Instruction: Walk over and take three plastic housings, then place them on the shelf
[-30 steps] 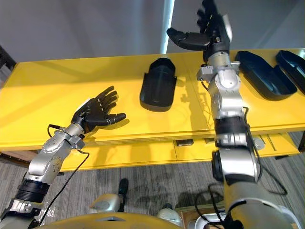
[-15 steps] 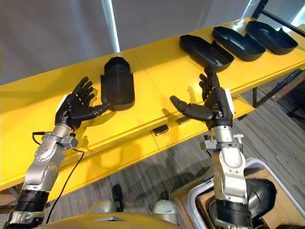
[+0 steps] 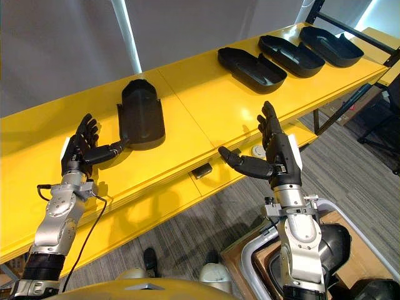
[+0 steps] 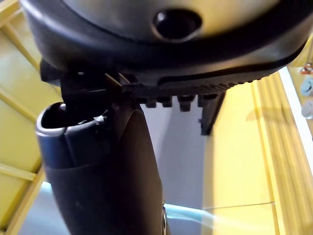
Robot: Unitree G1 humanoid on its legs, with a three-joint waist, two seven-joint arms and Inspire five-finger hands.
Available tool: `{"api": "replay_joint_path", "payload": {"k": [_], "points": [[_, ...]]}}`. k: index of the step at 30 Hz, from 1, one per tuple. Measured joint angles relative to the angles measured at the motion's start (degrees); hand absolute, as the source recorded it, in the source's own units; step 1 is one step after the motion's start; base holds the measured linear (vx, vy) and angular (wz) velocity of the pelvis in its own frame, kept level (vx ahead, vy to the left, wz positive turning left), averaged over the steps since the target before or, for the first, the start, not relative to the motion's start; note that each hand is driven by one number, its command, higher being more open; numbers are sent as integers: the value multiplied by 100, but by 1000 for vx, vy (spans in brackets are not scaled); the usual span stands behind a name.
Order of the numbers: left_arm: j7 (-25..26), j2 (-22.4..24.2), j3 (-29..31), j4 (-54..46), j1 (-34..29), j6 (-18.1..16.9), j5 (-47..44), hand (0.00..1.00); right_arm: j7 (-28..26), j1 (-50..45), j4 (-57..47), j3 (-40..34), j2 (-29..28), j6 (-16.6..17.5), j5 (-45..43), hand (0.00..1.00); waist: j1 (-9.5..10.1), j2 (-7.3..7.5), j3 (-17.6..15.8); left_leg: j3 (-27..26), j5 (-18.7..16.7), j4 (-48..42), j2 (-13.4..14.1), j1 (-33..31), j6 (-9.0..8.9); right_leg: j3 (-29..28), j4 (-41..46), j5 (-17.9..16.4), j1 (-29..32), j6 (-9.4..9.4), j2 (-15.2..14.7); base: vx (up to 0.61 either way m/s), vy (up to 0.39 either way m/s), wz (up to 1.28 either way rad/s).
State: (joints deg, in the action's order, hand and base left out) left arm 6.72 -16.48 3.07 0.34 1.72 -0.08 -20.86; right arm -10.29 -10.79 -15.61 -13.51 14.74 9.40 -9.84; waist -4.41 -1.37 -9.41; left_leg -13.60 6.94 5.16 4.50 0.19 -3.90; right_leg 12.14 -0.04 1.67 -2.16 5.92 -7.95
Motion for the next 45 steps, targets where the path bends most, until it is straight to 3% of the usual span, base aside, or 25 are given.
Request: {"api": "replay_joint_path", "payload": {"k": [8,18,28,38,45], "points": [[-741,0,-48,0,-5,39,-1052,100,-86,0,0,108,0,19,-65,100,-10,-9,6,-1,5,-1,1,-1,9,0,1,1,4,1,-1,0,0,0],[-1458,40,-111,-110,-247,160,-1315,100,-153,-5,-1,140,0,17,-182,100,-29,-97,75,8,11,-1,4,-7,21,9,-6,1,2,1,-2,0,0,0],[-1748,85,-414,-555,-455,333,-1279,100,-153,-57,-2,254,0,2,-184,100,-37,-130,98,16,11,-1,4,-6,21,15,-5,1,-3,2,-3,0,0,0],[-1556,91,-466,-829,-461,403,-1091,100,-148,-193,-4,368,-1,-29,-171,100,-39,-152,134,41,12,-1,3,-7,22,33,-7,1,-10,1,-3,0,0,0],[-361,245,-369,-829,-528,354,-245,100,243,-196,-10,419,3,-26,1005,100,-26,-147,223,113,14,0,-4,-15,19,106,-19,-1,-46,2,-2,0,0,4]]}}
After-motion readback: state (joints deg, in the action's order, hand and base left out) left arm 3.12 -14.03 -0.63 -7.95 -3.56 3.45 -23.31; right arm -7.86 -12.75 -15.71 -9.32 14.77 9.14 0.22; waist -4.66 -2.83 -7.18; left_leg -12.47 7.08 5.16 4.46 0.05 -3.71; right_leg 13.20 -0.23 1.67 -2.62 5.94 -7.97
